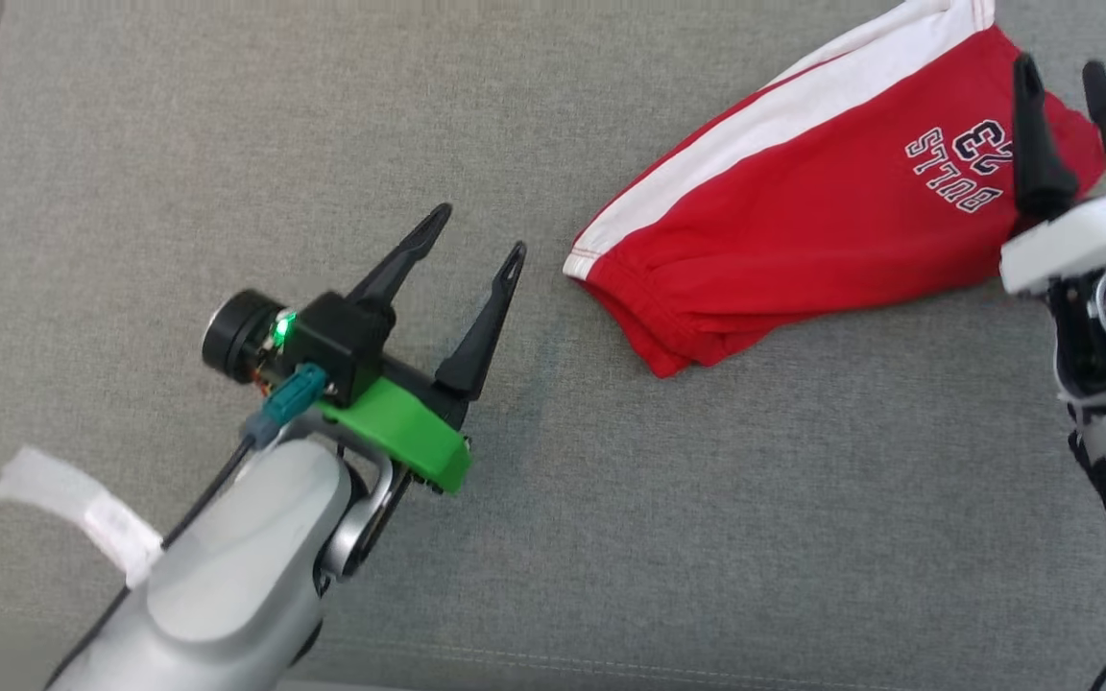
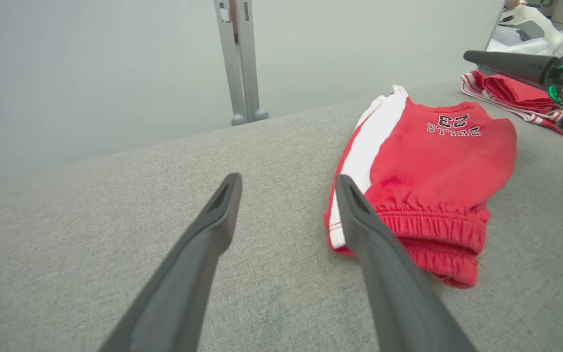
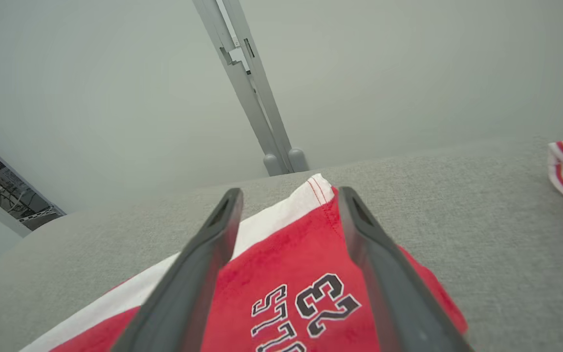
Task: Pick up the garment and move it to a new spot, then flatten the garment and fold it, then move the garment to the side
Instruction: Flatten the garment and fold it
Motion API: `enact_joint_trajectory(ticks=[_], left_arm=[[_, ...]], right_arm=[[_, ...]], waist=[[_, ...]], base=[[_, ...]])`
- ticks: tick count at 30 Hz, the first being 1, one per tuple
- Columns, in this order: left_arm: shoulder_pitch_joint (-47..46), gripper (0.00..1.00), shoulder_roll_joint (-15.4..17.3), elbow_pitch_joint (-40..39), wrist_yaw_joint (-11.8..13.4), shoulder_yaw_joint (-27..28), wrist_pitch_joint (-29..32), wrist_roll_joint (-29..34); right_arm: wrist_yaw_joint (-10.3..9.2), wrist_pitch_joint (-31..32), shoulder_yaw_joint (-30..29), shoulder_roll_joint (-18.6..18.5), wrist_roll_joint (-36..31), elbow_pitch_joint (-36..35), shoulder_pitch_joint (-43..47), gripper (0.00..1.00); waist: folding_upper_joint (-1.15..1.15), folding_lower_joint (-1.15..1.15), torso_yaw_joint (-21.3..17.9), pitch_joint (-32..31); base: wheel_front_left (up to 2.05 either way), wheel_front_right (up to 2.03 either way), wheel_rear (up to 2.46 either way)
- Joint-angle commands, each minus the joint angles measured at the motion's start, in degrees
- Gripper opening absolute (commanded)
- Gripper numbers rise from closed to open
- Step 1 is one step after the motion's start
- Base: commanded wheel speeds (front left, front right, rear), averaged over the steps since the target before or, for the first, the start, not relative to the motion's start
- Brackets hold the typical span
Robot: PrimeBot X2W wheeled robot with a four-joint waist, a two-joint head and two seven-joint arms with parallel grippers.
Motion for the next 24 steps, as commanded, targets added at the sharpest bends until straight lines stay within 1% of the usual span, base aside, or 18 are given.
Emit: enact_joint_trajectory(ticks=[1, 4, 7, 10, 13, 17, 21, 24], left_arm=[[3.57, 1.0, -0.38, -1.68, 1.74, 2.08, -0.15, 2.1], [10.08, 1.0, -1.12, -5.66, 4.61, 7.12, -0.15, 6.03], [16.05, 1.0, -2.47, -9.63, 6.83, 11.18, -0.16, 10.23], [20.66, 1.0, -3.94, -12.54, 8.5, 14.28, -0.16, 13.84], [24.72, 1.0, -6.15, -15.07, 9.44, 17.15, -0.16, 16.91], [28.69, 1.0, -9.28, -16.61, 8.84, 19.35, -0.12, 19.88], [31.13, 1.0, -12.22, -16.15, 6.93, 20.39, -0.09, 21.67], [31.79, 1.0, -13.86, -15.39, 5.31, 20.73, -0.09, 23.32]], right_arm=[[0.01, -1.29, 1.17, -0.54, 1.11, -0.38, 2.3, 1.0], [0.0, -2.93, 3.51, -1.65, 2.68, -1.0, 6.09, 1.0], [0.0, -3.71, 4.94, -2.45, 4.06, -1.7, 9.19, 1.0], [0.01, -4.08, 5.68, -3.53, 4.56, -2.48, 11.6, 1.0], [0.0, -4.05, 4.93, -4.64, 3.85, -3.33, 13.48, 1.0], [0.01, -4.04, 2.96, -5.88, 2.73, -3.58, 15.1, 1.0], [0.01, -4.05, 1.9, -7.61, 0.78, -2.29, 14.24, 1.0], [0.0, -4.05, 2.39, -9.98, -0.66, 0.1, 12.44, 1.0]], waist=[[0.0, 0.0, -2.08, -3.53], [0.0, 0.0, -2.91, -5.67], [0.0, 0.0, -3.13, -7.18], [0.0, 0.0, -2.75, -8.22], [0.0, 0.0, -1.73, -8.9], [0.0, 0.0, 0.51, -8.89], [0.0, 0.0, 3.13, -8.14], [0.0, 0.0, 5.2, -7.27]], base=[[0.0, 0.0, 0.0], [0.0, 0.0, 0.0], [0.0, 0.0, 0.0], [0.0, 0.0, 0.0], [0.0, 0.0, 0.0], [0.0, 0.0, 0.0], [0.0, 0.0, 0.0], [0.0, 0.0, 0.0]])
